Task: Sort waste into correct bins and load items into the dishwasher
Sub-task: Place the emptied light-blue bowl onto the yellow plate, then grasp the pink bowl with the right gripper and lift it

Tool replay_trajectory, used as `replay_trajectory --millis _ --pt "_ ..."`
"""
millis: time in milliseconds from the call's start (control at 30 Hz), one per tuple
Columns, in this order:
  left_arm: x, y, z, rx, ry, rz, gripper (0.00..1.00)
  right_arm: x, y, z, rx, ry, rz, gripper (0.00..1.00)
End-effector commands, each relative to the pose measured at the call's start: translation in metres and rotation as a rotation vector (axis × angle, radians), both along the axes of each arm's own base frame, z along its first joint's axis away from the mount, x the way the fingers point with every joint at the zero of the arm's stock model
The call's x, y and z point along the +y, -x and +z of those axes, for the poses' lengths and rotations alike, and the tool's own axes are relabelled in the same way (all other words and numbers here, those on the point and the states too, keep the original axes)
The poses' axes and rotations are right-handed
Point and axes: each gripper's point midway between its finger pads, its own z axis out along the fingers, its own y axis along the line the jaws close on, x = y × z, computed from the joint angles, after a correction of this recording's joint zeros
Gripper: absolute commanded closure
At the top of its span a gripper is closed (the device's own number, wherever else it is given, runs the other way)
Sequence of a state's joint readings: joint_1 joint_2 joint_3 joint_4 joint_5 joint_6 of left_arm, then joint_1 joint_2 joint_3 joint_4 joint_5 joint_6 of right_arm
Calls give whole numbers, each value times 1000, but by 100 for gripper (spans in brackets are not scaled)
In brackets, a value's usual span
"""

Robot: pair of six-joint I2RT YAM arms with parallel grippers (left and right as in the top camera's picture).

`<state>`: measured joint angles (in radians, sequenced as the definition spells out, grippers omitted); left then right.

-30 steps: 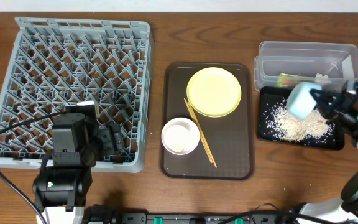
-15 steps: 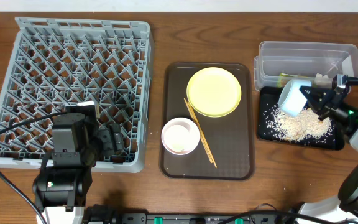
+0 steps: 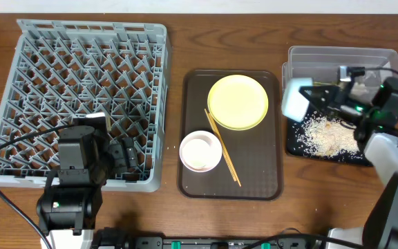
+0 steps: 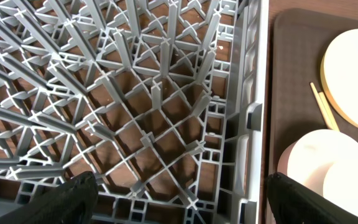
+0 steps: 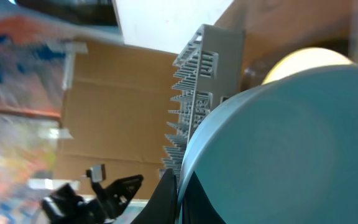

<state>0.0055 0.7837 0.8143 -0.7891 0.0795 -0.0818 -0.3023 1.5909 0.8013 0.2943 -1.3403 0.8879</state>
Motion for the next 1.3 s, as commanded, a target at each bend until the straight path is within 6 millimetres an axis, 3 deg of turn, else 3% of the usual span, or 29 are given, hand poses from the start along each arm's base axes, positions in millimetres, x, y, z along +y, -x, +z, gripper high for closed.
replay_trajectory --millis 0,167,233,367,533,700,1000,1200,1267 --pt "0 -2 8 -17 10 7 12 29 -9 20 -113 124 -52 99" --pt "0 -2 8 -17 11 7 12 76 -13 19 -224 258 -47 99" --pt "0 -2 8 -17 10 7 12 104 -14 1 -252 433 -33 99" --pt "0 -2 8 -17 10 7 11 115 -12 -18 -270 770 -6 99" --pt "0 -2 8 -17 11 7 12 134 -9 -10 -432 1054 44 99" --pt "0 -2 8 -17 11 7 12 153 -7 -23 -514 1178 86 99" --pt "0 -2 8 -17 11 7 11 182 -7 -100 -443 1222 231 99" --pt "0 0 7 -10 11 7 12 193 1 -132 -408 1241 301 98" --pt "0 0 7 -10 11 7 12 195 5 -136 -402 1245 316 93"
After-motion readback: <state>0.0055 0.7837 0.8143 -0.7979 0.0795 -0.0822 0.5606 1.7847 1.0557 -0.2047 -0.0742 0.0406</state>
